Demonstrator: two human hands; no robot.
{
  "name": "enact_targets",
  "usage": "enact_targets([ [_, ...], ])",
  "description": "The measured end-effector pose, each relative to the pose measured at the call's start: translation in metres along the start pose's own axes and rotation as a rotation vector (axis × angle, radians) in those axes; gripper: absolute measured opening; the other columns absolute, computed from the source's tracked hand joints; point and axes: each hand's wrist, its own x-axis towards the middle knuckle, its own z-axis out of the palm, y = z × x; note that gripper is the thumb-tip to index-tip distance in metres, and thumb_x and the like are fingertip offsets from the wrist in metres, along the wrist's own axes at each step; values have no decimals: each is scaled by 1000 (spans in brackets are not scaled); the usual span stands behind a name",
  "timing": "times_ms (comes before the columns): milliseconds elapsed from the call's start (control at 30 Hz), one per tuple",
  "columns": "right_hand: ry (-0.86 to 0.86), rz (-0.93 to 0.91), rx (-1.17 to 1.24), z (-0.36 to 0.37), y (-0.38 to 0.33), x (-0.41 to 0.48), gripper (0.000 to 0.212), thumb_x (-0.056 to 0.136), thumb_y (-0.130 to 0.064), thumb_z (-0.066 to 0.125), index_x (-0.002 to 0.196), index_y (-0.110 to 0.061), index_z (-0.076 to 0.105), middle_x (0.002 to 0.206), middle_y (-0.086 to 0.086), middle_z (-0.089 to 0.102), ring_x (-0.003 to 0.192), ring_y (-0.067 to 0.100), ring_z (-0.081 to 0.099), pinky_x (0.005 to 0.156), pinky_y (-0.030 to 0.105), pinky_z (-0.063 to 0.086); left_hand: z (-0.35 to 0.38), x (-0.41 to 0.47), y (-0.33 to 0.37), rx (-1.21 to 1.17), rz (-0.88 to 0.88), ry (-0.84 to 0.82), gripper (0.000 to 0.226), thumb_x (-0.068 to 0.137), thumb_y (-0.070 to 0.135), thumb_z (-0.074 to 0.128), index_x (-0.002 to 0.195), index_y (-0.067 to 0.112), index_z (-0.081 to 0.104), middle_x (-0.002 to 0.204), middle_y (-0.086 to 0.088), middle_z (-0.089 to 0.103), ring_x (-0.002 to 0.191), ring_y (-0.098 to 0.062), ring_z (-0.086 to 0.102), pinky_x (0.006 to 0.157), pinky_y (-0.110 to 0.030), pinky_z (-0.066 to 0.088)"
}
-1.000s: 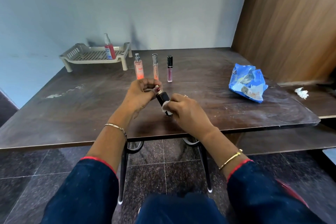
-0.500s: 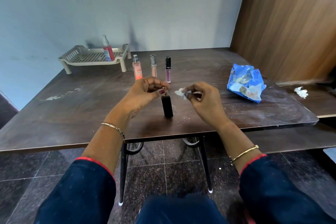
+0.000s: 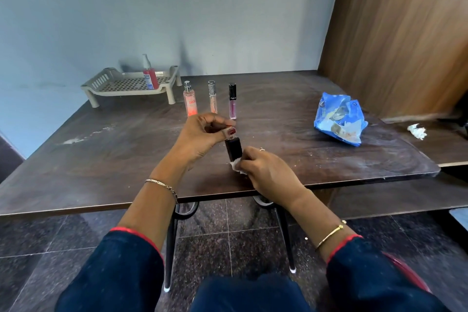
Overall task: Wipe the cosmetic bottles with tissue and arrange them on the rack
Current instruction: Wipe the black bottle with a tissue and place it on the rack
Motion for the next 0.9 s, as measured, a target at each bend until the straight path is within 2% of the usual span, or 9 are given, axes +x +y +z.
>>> enact_targets([
  [100, 34, 73, -34, -5, 8, -2, 17, 80, -4, 64, 93, -12, 71, 88, 6, 59, 73, 30, 60, 52, 38, 50, -3, -1, -1, 0, 6, -9, 18, 78, 0, 72, 85, 16, 71, 81, 2, 72, 83, -12, 65, 83, -26, 54],
  [200, 169, 225, 22, -12, 18, 0, 21, 78, -1, 65, 91, -16, 71, 88, 2, 62, 77, 24, 60, 60, 35, 50, -8, -2, -4, -43, -3, -17, 19, 80, -2, 69, 86, 15, 71, 80, 5, 73, 83, -9, 67, 82, -22, 54],
  [300, 322, 397, 265, -17, 19, 7, 20, 81, 0, 65, 90, -17, 71, 89, -3, 66, 81, 11, 61, 72, 21, 48, -10, -5, -8, -80, 3, -26, 19, 82, -5, 65, 90, 11, 70, 80, 7, 74, 81, -5, 68, 75, -16, 53],
  [400, 436, 568, 555, -16, 9, 18, 17, 85, -3, 63, 88, -19, 67, 87, -8, 68, 80, 1, 62, 71, 13, 48, -12, -7, -12, -119, 10, -25, 19, 83, -5, 63, 92, 11, 70, 83, 4, 74, 83, -6, 68, 76, -17, 53],
  [533, 421, 564, 691, -10, -13, 32, 15, 86, -5, 64, 88, -20, 66, 86, -6, 68, 77, -1, 61, 66, 5, 44, -12, -7, -15, -136, 25, -19, 16, 84, -4, 62, 96, 5, 69, 85, 0, 73, 84, -8, 66, 74, -17, 52],
  [600, 371, 513, 633, -1, -21, 34, 13, 84, -9, 67, 89, -21, 68, 87, -6, 65, 79, 2, 61, 66, 11, 48, -11, -6, -17, -129, 33, -11, 15, 85, -4, 62, 96, 3, 69, 89, -3, 72, 87, -10, 65, 77, -19, 53],
  [667, 368, 479, 517, 11, -23, 31, 8, 81, -10, 70, 84, -17, 70, 84, -5, 61, 77, 9, 60, 66, 28, 54, -11, -6, -18, -133, 28, 3, 14, 85, -4, 62, 96, 2, 69, 89, -4, 71, 87, -11, 64, 79, -20, 53],
  [733, 362, 494, 433, 20, -19, 23, 5, 78, -11, 73, 76, -13, 68, 79, -3, 59, 72, 13, 59, 63, 38, 53, -12, -5, -19, -152, 18, 14, 14, 85, -4, 62, 95, 3, 69, 86, -3, 72, 86, -12, 65, 78, -20, 54],
  [900, 239, 561, 427, 21, -16, 11, 5, 74, -10, 76, 75, -14, 73, 78, -3, 67, 73, 11, 64, 69, 38, 55, -10, -3, -16, -131, 30, -11, 16, 84, -5, 62, 95, 4, 69, 90, -5, 72, 88, -12, 66, 83, -21, 54],
])
